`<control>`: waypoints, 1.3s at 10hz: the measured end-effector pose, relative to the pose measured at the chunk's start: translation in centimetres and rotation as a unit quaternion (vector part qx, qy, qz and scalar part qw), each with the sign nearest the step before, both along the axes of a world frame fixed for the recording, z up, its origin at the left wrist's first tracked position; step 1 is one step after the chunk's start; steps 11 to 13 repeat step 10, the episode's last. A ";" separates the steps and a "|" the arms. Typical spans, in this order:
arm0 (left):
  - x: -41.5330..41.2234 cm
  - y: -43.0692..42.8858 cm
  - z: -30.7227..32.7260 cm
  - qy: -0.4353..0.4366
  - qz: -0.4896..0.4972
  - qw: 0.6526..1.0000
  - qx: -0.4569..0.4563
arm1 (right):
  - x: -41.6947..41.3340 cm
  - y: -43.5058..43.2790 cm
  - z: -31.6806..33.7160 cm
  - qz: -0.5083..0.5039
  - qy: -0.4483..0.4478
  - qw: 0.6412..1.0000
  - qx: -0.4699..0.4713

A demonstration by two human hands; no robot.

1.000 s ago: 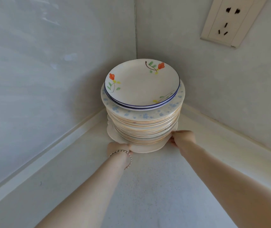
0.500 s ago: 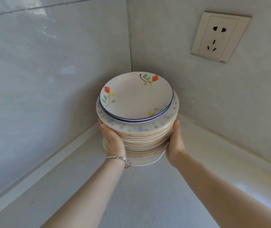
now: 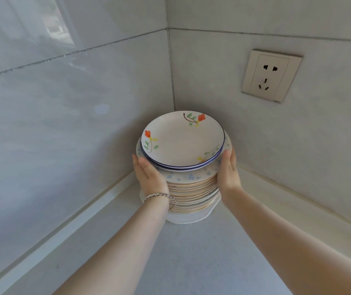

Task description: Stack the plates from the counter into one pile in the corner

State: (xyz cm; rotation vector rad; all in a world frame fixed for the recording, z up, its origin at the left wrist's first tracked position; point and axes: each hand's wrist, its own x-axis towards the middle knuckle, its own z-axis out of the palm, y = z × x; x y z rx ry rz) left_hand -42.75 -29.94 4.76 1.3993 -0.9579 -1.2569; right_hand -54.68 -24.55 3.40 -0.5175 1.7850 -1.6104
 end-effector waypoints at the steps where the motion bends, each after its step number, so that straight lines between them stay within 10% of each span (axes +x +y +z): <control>1: 0.6 -0.2 0.3 -0.014 0.012 1.000 -0.013 | -0.2 0.2 0.5 -0.001 0.003 1.000 0.020; 3: 2.5 -3.3 3.9 -0.234 -0.030 0.968 -0.081 | -2.6 -0.1 5.6 -0.059 0.202 0.972 0.101; 4: 2.8 -5.3 4.8 -0.311 -0.149 0.938 -0.026 | -3.4 -1.9 7.6 0.051 0.165 0.960 0.221; 13: 4.8 -0.4 10.4 -0.466 -0.238 0.849 -0.073 | -0.5 3.3 11.5 0.149 0.200 0.924 0.288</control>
